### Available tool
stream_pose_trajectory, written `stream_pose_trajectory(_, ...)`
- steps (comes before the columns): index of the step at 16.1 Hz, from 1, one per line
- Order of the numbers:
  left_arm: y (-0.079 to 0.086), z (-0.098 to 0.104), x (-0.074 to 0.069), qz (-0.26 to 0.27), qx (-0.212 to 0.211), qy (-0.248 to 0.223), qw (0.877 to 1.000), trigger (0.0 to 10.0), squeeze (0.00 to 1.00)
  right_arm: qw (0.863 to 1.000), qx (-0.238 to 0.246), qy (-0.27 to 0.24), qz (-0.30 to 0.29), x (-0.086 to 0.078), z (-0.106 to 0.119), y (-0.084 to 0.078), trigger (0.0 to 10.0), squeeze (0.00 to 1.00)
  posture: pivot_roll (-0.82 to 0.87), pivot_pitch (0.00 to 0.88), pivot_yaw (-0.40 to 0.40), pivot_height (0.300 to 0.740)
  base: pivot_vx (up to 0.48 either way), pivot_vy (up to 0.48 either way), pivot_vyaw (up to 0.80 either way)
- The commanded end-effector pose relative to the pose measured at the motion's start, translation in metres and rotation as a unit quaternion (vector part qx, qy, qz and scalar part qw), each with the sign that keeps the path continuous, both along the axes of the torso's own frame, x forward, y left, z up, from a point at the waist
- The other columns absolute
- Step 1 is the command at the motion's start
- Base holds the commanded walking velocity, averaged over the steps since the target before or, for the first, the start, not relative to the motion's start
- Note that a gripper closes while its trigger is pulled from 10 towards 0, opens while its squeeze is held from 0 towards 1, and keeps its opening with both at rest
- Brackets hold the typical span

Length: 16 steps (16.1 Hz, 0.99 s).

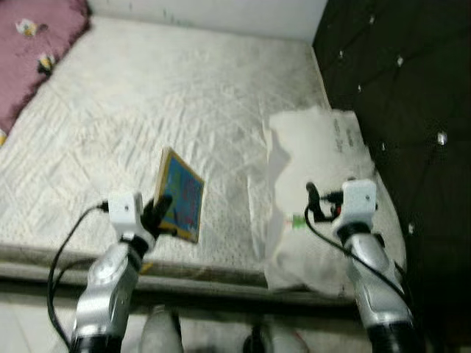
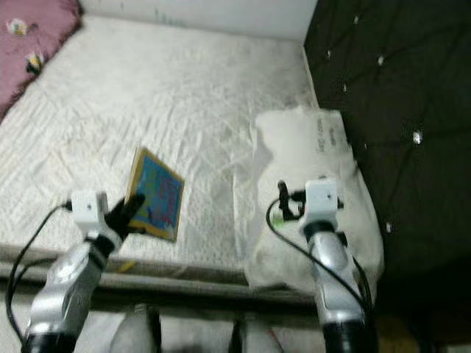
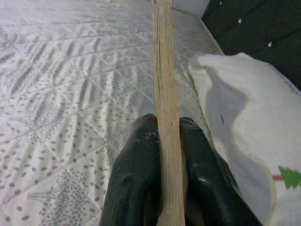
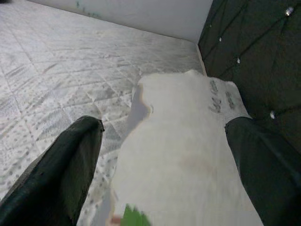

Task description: Clean up the room

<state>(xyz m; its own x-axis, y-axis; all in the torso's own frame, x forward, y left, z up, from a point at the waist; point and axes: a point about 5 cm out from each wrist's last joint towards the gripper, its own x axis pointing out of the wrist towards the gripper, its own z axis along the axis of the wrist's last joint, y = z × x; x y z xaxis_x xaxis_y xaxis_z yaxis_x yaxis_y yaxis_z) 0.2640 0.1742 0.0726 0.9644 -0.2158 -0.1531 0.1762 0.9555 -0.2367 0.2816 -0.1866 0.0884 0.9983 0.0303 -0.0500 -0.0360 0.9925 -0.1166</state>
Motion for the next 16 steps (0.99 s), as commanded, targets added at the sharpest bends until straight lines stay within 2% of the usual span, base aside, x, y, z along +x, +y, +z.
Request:
stream_pose_trajectory(1,-0.0035,0.0074,0.0027,-0.008,-0.004,-0.016,1.0,10.0,0.0,1.0,0.0,0.001,-0.004,-0.0008,0.0003,-0.0016,10.0,0.0,-0.02,0.113,-0.069,0.63,0.0,0.0,0.0)
stream_pose_trajectory(14,-0.0001,0.0124,0.0046,0.002,-0.007,-0.029,1.0,10.0,0.0,1.0,0.005,0.006,0.01,0.0011,-0.0009,0.0019,10.0,0.0,-0.02,0.121,-0.073,0.625,0.0,0.0,0.0)
stream_pose_trajectory(16,0.0005,0.0126,0.0044,0.002,-0.008,-0.031,0.999,10.0,0.0,1.0,0.007,0.007,0.012,0.0012,-0.0011,0.0025,10.0,0.0,-0.02,0.121,-0.073,0.625,0.249,0.0,0.0)
